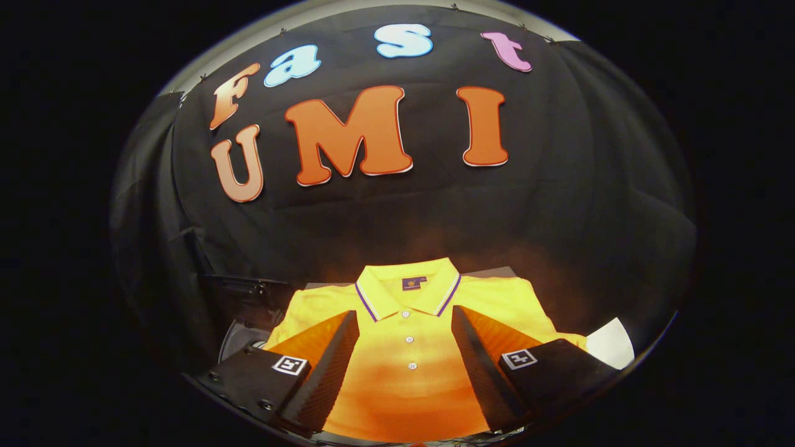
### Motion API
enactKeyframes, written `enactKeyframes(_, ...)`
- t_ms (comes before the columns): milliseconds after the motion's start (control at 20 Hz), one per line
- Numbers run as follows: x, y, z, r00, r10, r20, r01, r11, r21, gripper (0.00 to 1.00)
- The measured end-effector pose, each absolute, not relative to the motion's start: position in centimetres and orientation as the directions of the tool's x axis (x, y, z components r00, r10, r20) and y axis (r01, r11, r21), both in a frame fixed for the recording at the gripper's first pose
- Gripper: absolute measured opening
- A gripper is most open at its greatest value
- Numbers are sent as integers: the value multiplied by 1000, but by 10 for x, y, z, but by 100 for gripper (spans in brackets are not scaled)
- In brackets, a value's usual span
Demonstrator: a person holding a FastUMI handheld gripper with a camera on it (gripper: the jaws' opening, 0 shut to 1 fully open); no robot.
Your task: Put the clothes into the washing machine and then close the washing machine lid.
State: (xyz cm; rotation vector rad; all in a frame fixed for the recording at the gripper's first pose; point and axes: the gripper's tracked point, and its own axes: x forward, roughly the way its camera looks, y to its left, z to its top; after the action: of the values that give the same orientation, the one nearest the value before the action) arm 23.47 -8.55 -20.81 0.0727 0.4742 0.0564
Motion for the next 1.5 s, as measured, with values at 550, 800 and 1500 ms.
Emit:
enactKeyframes(550, 249, -78, -287, 692, 27, -722, 12, 999, 50, 98)
enactKeyframes(800, 251, -79, -293, 619, 4, -786, 1, 1000, 6, 98)
enactKeyframes(1500, 254, -78, -293, 541, 42, -840, 53, 995, 84, 21)
